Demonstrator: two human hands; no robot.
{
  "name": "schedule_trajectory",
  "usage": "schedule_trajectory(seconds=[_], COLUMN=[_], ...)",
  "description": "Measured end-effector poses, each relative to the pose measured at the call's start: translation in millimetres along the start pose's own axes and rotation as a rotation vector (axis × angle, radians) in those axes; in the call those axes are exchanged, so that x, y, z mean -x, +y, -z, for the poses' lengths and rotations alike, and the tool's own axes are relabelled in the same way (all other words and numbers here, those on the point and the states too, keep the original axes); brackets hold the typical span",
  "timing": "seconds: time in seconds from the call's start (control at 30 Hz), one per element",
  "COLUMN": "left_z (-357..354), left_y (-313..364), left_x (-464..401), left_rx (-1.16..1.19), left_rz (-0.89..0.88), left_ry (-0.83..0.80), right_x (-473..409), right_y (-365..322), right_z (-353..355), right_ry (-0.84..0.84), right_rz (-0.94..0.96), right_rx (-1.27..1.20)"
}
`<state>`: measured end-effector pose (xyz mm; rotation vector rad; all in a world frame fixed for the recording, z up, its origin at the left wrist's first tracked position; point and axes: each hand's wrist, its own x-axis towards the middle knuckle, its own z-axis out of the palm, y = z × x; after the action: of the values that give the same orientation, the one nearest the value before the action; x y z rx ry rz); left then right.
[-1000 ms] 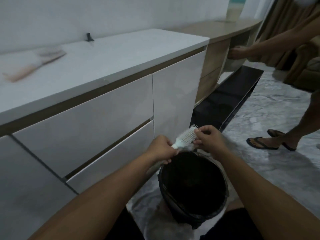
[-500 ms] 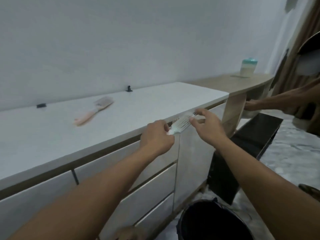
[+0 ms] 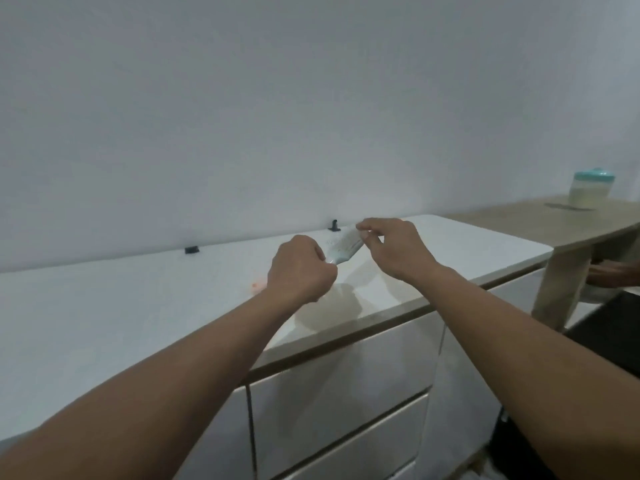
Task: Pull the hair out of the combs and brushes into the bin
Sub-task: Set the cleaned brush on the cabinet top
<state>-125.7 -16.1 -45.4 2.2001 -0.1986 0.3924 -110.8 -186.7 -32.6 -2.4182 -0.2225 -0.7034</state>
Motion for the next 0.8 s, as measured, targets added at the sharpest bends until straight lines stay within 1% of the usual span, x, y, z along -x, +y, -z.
schedule_trajectory(seconds=[0.07, 0.13, 0.23, 0.33, 0.53, 0.7, 0.8], left_z=[14.3, 26.3, 41.8, 53.3, 74.9, 82.9, 82.3], left_y=[-12.2, -24.2, -42.1, -58.8, -89.3, -113.8, -126.6], left_x=[-9.5, -17.5, -29.2, -38.5, -59.8, -77.0, -85.3], left_rx=[-0.066, -0.146, -0.178, -0.188, -0.162, -0.199, -0.228], left_rz=[0.019, 0.033, 0.063, 0.092, 0.148, 0.177, 0.208], left_ry=[0.040, 0.069, 0.100, 0.112, 0.159, 0.168, 0.159], right_x=[-8.4, -15.3, -23.0, -33.0, -59.1, -81.0, -91.6], right_y=[-12.3, -23.4, -39.6, -52.1, -73.2, -86.7, -91.3], right_z=[-12.2, -24.3, -40.6, -58.0, -90.7, -117.1, -129.8], right_ry=[-0.087, -0.172, -0.290, -0.370, -0.431, -0.471, -0.513], right_rz=[0.031, 0.072, 0.118, 0.150, 0.202, 0.223, 0.240], right_rx=[-0.008, 0.032, 0.123, 0.186, 0.244, 0.439, 0.501])
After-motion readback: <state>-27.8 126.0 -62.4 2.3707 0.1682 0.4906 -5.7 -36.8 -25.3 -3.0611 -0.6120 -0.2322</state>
